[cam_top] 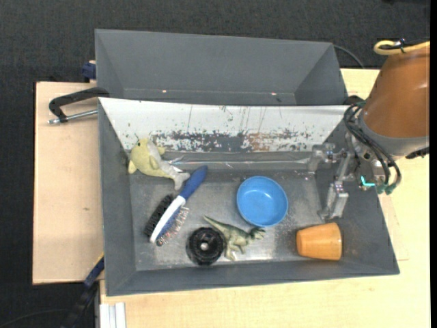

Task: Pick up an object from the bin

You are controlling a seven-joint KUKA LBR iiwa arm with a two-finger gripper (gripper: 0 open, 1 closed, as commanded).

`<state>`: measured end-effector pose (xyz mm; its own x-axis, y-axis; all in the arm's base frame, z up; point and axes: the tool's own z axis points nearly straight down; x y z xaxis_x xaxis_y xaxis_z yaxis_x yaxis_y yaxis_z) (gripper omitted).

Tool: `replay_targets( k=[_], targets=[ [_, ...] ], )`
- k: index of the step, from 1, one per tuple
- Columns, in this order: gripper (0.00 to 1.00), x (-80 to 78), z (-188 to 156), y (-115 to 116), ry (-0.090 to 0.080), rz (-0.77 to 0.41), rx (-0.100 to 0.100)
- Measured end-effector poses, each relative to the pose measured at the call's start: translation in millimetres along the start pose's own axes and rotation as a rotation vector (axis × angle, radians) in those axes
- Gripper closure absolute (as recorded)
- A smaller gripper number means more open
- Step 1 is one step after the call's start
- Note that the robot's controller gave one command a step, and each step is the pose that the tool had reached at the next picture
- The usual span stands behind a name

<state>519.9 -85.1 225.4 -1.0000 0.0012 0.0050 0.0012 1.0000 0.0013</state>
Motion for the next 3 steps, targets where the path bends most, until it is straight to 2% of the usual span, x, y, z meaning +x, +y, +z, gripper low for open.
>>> replay_targets(
  k=[1,2,3],
  targets=[
    [0.0,-5.9,115,93,0.002,-0.053,-0.003],
    [0.0,-14.3,156,60,-0.002,0.157,-0.001],
    [1.0,-15.1,153,60,-0.004,0.154,0.0]
  ],
)
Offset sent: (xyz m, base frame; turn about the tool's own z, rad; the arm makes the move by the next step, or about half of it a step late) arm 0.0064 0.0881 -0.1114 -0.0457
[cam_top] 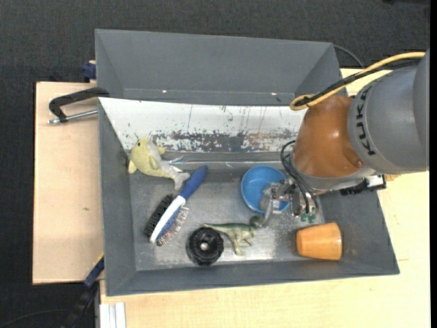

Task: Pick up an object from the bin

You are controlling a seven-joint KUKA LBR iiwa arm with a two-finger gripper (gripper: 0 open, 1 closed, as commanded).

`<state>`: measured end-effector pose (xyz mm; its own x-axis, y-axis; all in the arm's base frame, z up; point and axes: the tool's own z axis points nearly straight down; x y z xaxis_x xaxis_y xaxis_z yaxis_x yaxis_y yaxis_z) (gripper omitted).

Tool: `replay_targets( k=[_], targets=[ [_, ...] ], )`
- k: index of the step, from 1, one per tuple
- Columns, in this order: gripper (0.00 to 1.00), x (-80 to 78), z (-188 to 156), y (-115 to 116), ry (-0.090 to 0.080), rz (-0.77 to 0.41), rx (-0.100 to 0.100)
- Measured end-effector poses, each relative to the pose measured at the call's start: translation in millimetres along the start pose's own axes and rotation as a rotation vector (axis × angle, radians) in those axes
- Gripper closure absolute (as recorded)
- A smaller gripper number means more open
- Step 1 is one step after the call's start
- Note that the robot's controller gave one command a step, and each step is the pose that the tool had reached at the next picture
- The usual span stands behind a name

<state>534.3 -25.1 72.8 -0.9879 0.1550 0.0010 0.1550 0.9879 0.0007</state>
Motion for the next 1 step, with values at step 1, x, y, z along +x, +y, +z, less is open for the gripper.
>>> replay_targets(
  k=[1],
  targets=[
    [1.0,9.7,-165.3,-18.3,-0.015,-0.026,-0.001]
  ],
)
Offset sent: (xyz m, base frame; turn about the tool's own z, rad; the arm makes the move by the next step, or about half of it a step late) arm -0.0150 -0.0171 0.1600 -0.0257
